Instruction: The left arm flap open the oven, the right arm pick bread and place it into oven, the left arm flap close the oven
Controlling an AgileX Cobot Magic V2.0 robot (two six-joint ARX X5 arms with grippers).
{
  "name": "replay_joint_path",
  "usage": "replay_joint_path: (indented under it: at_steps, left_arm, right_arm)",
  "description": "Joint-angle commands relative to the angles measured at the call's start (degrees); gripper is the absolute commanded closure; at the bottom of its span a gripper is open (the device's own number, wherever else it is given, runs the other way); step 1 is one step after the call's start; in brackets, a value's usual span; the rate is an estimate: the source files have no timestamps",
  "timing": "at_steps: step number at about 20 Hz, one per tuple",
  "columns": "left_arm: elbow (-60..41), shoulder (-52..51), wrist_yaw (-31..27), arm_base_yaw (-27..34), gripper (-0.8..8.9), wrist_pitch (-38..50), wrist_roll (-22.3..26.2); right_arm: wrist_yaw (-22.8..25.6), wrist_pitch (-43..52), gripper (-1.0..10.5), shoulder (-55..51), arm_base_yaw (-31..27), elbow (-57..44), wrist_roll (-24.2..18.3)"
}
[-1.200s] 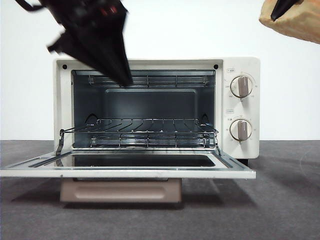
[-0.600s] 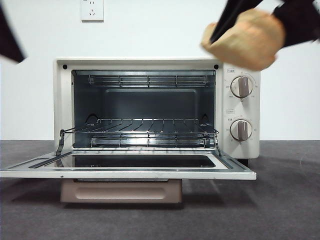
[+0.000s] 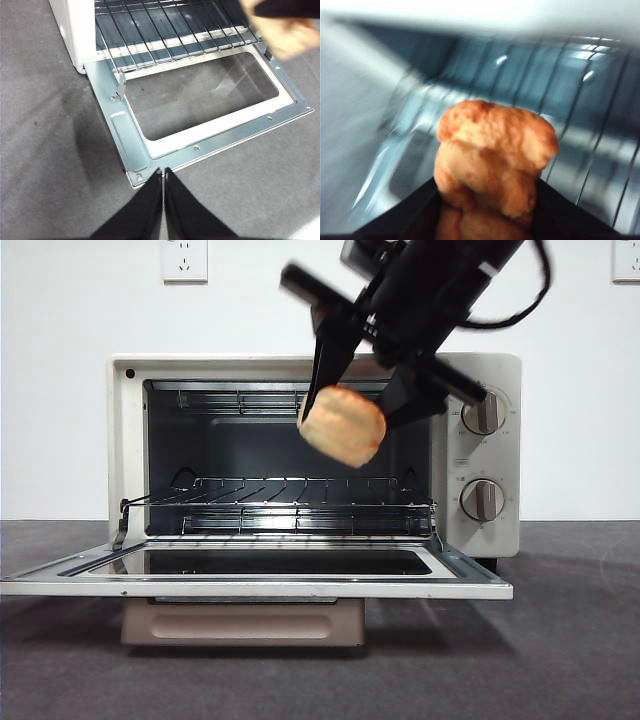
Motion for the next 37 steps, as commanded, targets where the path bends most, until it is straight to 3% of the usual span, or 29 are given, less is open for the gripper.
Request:
replay_joint_path:
  at_steps: [1,7,10,13,15,21,26,28,31,35,37]
  left_arm:
    - [0.31,0.22,0.17,-0.15,8.02,0.63,-0.11]
    - [0.31,0.22,0.20,-0.15,8.02,0.63,-0.13]
    - [0.31,0.22,0.20,-0.15,8.02,0.68,-0.13]
    - [0.33,0.22,0.20,-0.15,8.02,0.70,-0.11]
    - [0.31,0.22,0.20,-0.15,8.02,0.72,-0.11]
    - [0.31,0.24,0.20,-0.15,8.02,0.85,-0.13]
    - [0.33,0.24,0.20,-0.15,8.02,1.31,-0.13]
    - [0.33,0.26,0.17,-0.13,8.02,1.97,-0.13]
    - [0.33,0.33,0.15,-0.13,8.02,3.08,-0.13]
    - [0.33,1.64,0.15,-0.13,8.02,4.22,-0.15]
    - [0.33,2.58,0.15,-0.13,8.02,4.70,-0.15]
  right_arm:
    - [4.07,3.85,7.5,2.73,0.59,1.88,1.09]
    - [13.77,9.20,7.1,6.78,0.59,1.92,1.51]
    - [14.38,9.38,7.0,8.68,0.59,1.92,1.51]
    - [16.39,9.27,5.3,9.29,0.87,1.92,1.51]
    - [16.68,9.31,4.8,9.20,1.14,1.92,1.40]
    - [16.90,7.19,4.7,6.23,1.88,1.92,0.96]
    - [15.08,-1.33,4.7,-0.37,3.72,1.92,-0.07]
    - [11.82,-5.07,4.7,-4.76,5.11,1.92,-2.69]
    - [8.13,-10.54,4.7,-12.44,6.34,1.92,-10.12]
    - [7.85,-21.00,4.7,-20.90,5.60,1.70,-19.87]
    - [7.54,-23.04,4.7,-25.09,5.25,0.42,-22.12]
